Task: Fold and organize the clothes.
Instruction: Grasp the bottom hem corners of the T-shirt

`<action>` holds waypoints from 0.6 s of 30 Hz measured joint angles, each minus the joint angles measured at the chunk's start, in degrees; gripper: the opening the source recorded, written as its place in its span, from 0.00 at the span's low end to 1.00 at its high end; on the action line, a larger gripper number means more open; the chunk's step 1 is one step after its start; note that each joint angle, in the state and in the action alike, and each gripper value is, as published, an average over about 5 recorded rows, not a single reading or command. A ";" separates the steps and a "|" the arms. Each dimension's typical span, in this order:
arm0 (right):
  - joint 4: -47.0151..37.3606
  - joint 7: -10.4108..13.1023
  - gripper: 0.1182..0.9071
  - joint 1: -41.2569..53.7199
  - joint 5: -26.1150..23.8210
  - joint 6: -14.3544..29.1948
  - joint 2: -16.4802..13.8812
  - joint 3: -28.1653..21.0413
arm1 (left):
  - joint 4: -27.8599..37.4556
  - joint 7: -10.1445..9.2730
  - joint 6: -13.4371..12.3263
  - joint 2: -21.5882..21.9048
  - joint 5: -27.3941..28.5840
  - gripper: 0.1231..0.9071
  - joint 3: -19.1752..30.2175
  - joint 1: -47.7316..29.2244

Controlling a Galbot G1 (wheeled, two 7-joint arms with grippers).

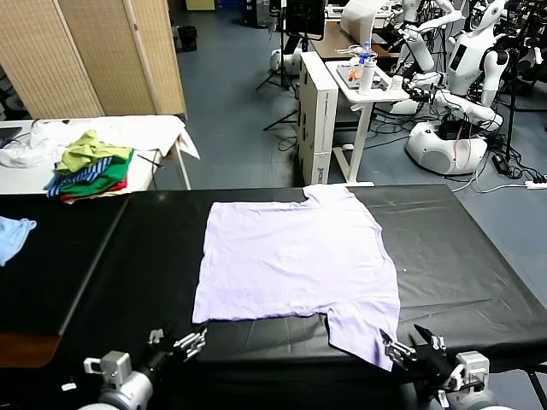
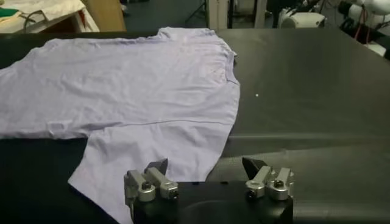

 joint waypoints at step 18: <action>-1.90 -0.15 0.74 1.12 -1.46 -0.02 1.29 -2.43 | 1.07 -1.02 -1.37 -1.92 1.62 0.83 0.84 -0.62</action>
